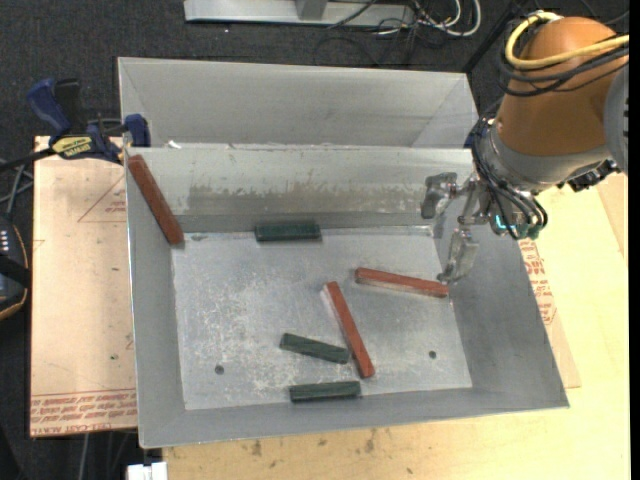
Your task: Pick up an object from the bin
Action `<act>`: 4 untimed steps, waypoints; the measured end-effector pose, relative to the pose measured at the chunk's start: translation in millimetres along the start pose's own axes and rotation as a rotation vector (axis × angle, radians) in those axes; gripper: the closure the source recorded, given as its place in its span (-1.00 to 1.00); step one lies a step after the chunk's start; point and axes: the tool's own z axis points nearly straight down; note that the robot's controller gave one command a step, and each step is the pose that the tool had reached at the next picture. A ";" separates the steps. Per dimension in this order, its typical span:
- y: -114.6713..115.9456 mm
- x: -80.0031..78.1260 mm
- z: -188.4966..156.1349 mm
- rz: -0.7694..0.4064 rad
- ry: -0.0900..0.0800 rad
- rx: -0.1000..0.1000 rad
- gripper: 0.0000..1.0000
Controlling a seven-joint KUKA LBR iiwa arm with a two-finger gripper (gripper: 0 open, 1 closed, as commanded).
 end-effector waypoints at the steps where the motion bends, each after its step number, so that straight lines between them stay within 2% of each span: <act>1: -2.4 1.8 33.4 -0.068 -0.006 0.001 -1.00; 2: -14.6 -4.2 91.6 -0.141 -0.005 0.001 -1.00; 3: -0.6 -28.6 178.7 -0.186 -0.001 -0.001 1.00; 4: -0.5 -28.7 178.7 -0.186 -0.001 0.000 1.00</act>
Offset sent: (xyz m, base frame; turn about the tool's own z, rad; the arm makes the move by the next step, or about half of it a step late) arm 0.0145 -0.0365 -0.1793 -0.2387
